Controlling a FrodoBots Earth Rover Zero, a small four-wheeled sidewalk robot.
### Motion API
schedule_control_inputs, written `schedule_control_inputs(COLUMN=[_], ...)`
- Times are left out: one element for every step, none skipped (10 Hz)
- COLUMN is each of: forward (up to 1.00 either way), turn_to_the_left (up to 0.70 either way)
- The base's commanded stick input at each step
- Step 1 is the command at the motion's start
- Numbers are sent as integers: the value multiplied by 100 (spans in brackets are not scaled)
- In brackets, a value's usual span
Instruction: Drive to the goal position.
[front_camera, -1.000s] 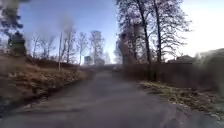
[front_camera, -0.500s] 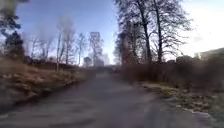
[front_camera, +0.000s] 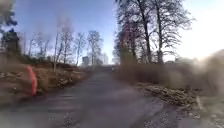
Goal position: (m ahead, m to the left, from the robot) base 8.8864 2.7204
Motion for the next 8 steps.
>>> schedule_control_inputs(forward=[100,100,100,100,100,100,100,100], turn_to_the_left=[0,0,0,0,0,0,0,0])
